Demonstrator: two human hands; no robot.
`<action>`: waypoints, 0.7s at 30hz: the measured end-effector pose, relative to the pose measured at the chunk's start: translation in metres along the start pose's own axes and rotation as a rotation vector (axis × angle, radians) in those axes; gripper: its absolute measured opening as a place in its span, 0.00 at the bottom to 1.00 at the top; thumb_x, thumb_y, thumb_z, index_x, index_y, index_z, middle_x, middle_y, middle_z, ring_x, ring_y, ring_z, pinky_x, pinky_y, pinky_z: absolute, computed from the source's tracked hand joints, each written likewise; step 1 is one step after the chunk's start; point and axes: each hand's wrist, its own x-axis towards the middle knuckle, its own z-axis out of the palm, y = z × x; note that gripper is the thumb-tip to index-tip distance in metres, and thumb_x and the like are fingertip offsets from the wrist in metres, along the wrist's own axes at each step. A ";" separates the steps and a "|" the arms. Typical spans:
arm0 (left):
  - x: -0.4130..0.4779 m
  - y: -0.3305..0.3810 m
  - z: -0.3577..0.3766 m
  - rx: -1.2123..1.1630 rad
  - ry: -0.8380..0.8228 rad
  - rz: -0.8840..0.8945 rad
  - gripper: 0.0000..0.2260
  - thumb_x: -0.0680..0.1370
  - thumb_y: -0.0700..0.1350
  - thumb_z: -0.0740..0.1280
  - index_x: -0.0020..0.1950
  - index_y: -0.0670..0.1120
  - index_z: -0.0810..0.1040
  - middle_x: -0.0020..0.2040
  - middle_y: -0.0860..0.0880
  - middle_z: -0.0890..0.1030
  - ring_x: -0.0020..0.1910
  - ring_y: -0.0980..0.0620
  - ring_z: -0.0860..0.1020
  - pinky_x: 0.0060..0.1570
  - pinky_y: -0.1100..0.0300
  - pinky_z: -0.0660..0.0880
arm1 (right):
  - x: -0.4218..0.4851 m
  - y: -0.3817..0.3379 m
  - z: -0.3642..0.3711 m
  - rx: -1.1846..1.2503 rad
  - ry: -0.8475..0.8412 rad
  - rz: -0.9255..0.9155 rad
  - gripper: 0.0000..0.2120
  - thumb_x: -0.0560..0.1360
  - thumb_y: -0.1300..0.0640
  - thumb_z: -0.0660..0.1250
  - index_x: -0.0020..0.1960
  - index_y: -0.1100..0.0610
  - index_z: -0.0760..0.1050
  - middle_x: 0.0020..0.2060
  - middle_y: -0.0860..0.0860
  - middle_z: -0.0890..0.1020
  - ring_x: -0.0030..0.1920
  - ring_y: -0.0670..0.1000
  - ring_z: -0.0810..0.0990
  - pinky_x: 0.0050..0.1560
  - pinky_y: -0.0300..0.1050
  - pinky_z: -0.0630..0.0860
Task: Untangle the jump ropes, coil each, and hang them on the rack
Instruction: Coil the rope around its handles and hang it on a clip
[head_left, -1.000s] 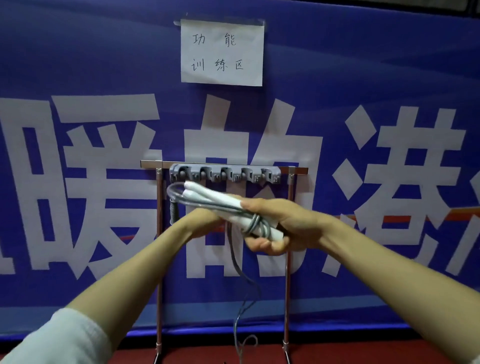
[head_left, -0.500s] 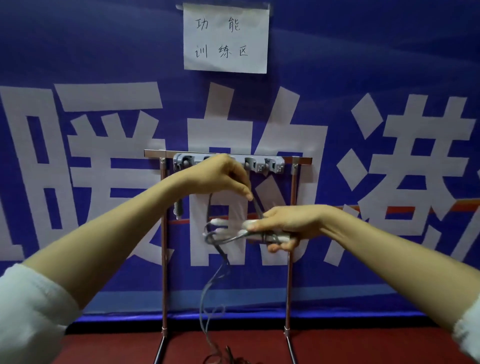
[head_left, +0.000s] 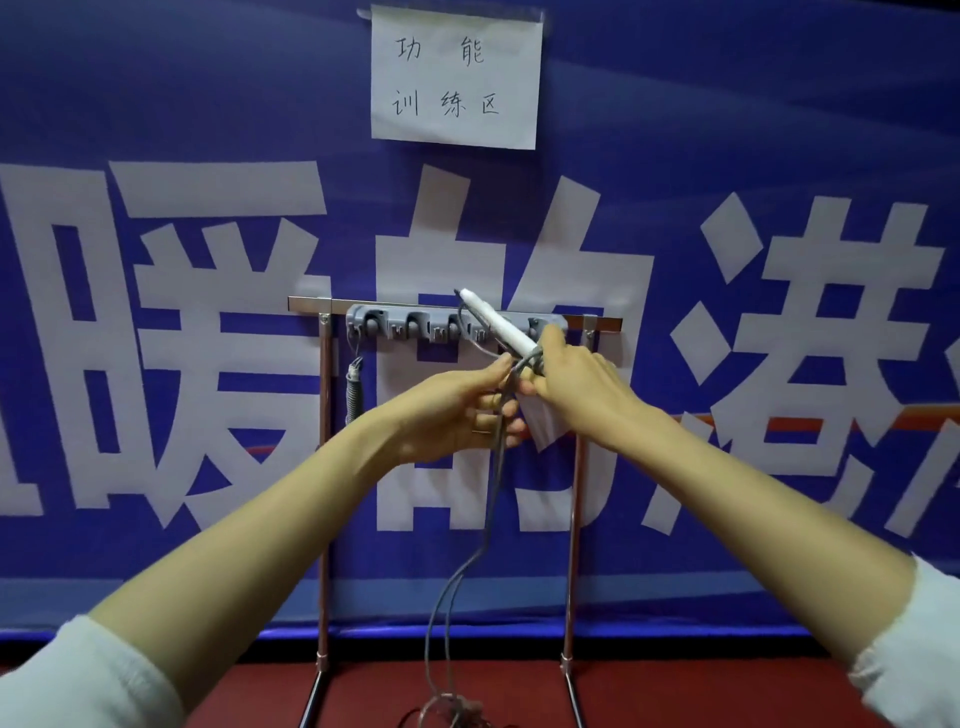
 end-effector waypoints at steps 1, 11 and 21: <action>0.002 -0.001 0.002 -0.022 0.008 0.017 0.14 0.80 0.53 0.62 0.51 0.44 0.80 0.37 0.48 0.74 0.38 0.52 0.76 0.50 0.56 0.78 | -0.001 -0.001 0.000 -0.036 0.013 -0.012 0.17 0.82 0.53 0.58 0.65 0.62 0.59 0.50 0.58 0.80 0.43 0.60 0.80 0.37 0.51 0.70; -0.001 -0.008 0.000 -0.093 0.012 0.042 0.14 0.77 0.56 0.64 0.44 0.45 0.78 0.37 0.51 0.72 0.29 0.58 0.67 0.37 0.62 0.68 | -0.009 -0.003 -0.005 -0.035 0.119 -0.101 0.14 0.82 0.52 0.58 0.60 0.61 0.61 0.49 0.57 0.77 0.38 0.57 0.79 0.34 0.53 0.75; -0.004 0.000 0.001 0.155 0.270 0.224 0.24 0.69 0.51 0.71 0.55 0.34 0.79 0.33 0.50 0.70 0.31 0.56 0.62 0.31 0.64 0.61 | -0.019 -0.008 -0.028 0.621 -0.181 0.032 0.08 0.78 0.55 0.66 0.51 0.51 0.66 0.39 0.49 0.75 0.34 0.45 0.74 0.32 0.40 0.73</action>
